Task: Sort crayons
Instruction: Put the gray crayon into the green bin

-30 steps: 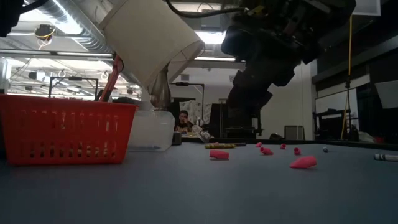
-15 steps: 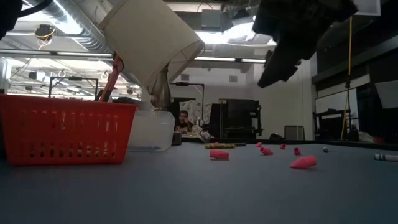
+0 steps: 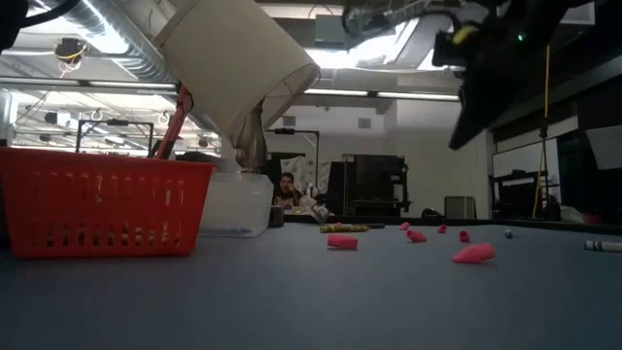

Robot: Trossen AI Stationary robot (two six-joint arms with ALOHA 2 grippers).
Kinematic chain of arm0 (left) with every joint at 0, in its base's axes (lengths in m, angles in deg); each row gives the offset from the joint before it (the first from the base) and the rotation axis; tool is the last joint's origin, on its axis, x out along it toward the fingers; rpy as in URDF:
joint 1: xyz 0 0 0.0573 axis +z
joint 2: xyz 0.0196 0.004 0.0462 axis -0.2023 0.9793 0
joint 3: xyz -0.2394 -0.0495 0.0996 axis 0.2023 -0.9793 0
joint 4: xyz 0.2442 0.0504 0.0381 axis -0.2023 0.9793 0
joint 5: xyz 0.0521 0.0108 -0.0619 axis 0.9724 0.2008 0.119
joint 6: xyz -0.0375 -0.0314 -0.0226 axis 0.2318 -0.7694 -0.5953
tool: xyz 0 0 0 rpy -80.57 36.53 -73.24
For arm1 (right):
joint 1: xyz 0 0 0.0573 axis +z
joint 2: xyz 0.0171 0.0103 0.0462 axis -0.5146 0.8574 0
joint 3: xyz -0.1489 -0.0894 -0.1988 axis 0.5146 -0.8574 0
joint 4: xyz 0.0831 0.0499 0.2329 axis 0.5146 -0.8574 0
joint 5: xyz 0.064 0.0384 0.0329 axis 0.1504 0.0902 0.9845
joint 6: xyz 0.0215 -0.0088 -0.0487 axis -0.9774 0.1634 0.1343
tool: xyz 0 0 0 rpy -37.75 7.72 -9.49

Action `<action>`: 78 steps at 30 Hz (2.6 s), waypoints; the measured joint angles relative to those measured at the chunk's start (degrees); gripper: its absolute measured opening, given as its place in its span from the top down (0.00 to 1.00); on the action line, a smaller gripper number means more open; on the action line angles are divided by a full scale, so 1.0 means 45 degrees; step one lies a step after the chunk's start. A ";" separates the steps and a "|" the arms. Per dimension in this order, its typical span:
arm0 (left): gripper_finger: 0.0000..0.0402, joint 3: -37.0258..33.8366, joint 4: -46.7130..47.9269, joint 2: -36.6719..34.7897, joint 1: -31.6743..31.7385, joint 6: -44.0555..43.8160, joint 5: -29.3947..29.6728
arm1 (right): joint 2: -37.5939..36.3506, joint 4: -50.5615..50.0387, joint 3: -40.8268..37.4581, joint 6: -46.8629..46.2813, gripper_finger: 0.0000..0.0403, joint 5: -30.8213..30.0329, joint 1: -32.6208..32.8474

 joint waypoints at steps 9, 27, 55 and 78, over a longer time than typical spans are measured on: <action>0.77 0.0000 -0.0058 0.0000 0.0019 0.0005 0.1354 | 0.0063 -0.2215 -0.0005 -0.2770 0.66 -0.1615 -0.1494; 0.77 0.0000 -0.0119 0.0005 0.0015 0.0019 0.2109 | 0.0246 -0.1420 -0.2526 -0.7690 0.66 -0.1020 -0.3254; 0.77 0.0000 -0.0102 0.0005 0.0019 0.0466 0.2856 | 0.0222 0.2473 -0.5389 -1.0589 0.66 -0.0454 -0.3245; 0.77 0.0000 -0.1842 0.0005 0.0019 0.7058 0.8852 | 0.0232 0.2634 -0.5430 -1.0289 0.95 -0.0593 -0.3235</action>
